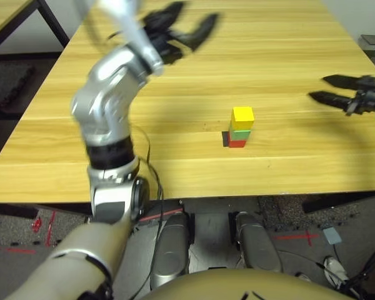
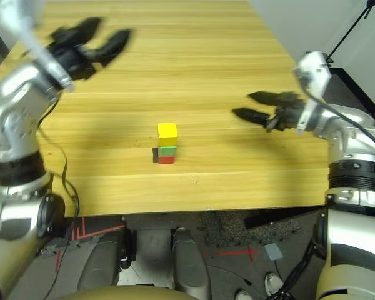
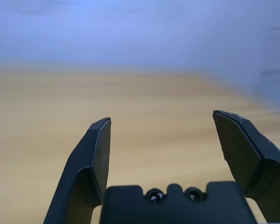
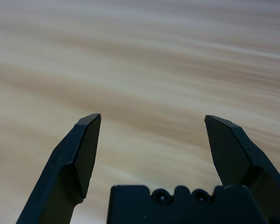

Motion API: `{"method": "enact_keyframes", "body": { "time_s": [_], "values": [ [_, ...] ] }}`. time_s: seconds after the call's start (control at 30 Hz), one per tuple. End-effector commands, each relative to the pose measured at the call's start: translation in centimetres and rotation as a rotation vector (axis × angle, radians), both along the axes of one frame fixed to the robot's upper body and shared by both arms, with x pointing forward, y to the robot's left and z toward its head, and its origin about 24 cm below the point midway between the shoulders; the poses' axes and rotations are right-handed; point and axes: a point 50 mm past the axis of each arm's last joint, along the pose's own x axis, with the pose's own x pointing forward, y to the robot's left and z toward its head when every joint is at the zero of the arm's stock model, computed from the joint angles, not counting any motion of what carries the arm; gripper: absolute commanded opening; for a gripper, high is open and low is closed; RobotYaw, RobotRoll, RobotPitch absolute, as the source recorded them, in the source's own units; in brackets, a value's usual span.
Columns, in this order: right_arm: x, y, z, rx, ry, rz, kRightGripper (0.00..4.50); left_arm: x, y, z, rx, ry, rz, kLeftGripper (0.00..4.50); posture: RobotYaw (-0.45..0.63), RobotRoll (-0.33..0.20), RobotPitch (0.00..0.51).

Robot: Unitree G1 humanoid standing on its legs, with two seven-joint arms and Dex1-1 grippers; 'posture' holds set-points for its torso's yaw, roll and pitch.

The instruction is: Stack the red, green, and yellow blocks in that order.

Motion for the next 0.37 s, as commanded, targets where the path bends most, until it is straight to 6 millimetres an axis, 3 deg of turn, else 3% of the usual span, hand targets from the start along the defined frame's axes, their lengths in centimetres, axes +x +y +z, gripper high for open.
{"method": "enact_keyframes", "body": {
  "time_s": [0.03,0.13,0.37],
  "values": [
    [-0.1,-1.4,-1.2,0.025,-0.053,-0.198,4.50,-1.1,0.4,-1.6,0.070,-0.066,0.106,4.47,0.15,-0.109,0.118],
    [-0.5,-2.0,-2.3,0.025,-0.057,-0.275,4.50,-1.4,0.5,-3.5,0.083,-0.056,0.143,4.47,0.14,-0.110,0.114],
    [-1.6,-2.5,-5.4,0.015,0.013,-0.314,4.50,-0.9,0.0,-5.6,0.110,-0.031,0.129,4.47,0.14,-0.111,0.100]
  ]
}}
